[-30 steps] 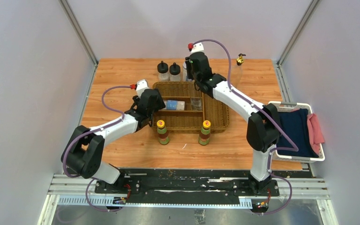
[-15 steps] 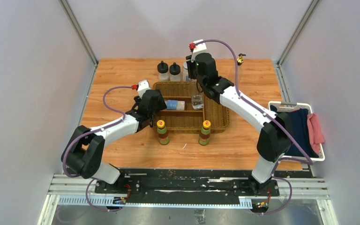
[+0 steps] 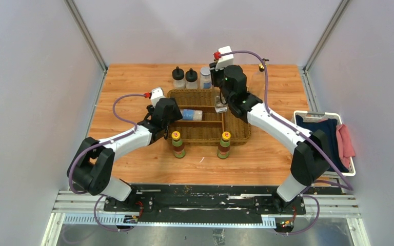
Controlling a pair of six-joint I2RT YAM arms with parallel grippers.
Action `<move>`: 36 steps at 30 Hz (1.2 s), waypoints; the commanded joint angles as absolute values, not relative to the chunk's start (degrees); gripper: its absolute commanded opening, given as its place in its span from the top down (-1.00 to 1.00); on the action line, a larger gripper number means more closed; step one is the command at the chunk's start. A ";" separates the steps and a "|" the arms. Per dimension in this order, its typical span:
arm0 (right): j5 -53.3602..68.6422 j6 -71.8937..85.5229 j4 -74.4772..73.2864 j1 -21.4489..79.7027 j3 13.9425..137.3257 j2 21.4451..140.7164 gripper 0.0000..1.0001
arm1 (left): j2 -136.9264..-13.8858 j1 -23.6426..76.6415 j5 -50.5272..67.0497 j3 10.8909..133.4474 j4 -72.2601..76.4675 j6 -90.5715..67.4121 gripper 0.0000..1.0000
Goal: Organize the condiment bottles
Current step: Pick up the bottle from the storage box, then place the bottle in the storage box.
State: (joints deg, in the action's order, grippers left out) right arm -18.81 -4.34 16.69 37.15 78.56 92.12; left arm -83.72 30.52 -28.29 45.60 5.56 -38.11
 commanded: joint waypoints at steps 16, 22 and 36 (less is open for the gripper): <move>-21.59 -6.00 38.03 30.05 68.61 84.46 1.00 | -86.10 30.92 -29.53 47.90 6.64 -38.05 -0.57; -20.89 -3.98 40.84 27.61 66.28 85.39 1.00 | -86.63 30.91 -29.63 48.12 6.68 -38.14 -0.57; -16.08 -0.35 47.64 24.33 64.01 91.86 1.00 | -91.07 30.94 -30.20 49.62 6.76 -39.45 -0.57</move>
State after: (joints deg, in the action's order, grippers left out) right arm -17.98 -2.15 38.46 25.26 63.55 90.80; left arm -89.43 30.52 -28.51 47.97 6.11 -38.17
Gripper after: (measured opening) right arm 0.369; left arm 0.786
